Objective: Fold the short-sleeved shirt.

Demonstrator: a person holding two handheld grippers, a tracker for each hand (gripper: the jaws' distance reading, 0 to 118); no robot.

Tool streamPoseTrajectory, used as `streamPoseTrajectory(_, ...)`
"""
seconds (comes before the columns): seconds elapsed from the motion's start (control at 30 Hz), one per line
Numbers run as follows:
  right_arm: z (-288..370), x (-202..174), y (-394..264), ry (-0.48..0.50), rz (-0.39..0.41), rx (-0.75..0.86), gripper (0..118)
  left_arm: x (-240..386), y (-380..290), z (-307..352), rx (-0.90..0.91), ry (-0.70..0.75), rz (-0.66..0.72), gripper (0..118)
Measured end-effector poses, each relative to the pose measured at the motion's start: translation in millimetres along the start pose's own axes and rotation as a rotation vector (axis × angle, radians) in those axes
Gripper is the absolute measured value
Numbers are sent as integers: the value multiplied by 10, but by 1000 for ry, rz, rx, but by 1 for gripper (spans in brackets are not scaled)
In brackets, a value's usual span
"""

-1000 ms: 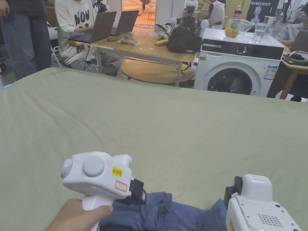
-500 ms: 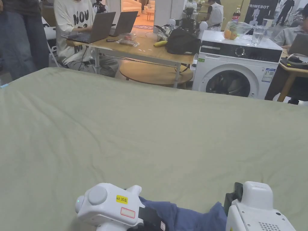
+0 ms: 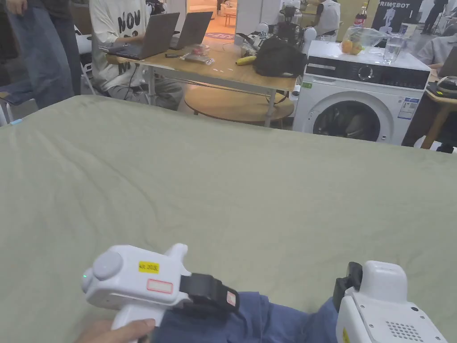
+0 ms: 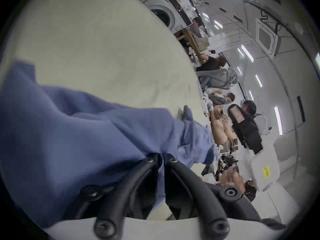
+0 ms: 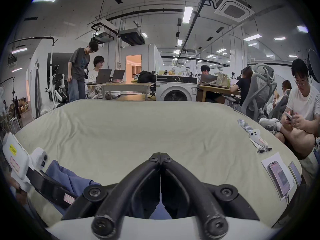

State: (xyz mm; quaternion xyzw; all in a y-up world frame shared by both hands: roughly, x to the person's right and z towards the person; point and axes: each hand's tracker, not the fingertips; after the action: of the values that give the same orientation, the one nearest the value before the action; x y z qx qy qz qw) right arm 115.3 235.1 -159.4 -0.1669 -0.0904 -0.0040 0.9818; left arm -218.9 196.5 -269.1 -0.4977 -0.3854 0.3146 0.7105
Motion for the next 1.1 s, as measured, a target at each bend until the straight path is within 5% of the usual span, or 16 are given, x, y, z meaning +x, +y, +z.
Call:
streamPoseTrajectory(0.13,-2,-21,41,8,6,8,0,-184,202,511,105,41,-19,40)
streamPoseTrajectory(0.37,2,-65,45,18,14,8,0,-726,25,749,60,110,60,58)
streamPoseTrajectory(0.63,15,-94,35,17,16,-1,0,-849,-296,214,30,-159,81,58)
streamPoseTrajectory(0.83,37,-51,33,3,19,-4,0,-1160,-104,151,31,-63,102,57)
streamPoseTrajectory(0.9,48,-33,37,0,20,-4,0,-1252,-87,184,32,-42,147,39)
streamPoseTrajectory(0.93,48,-25,37,-4,21,-3,0,-1246,-88,223,41,-88,146,16)
streamPoseTrajectory(1.1,60,1,64,-9,19,1,0,-759,-130,220,50,-55,105,6)
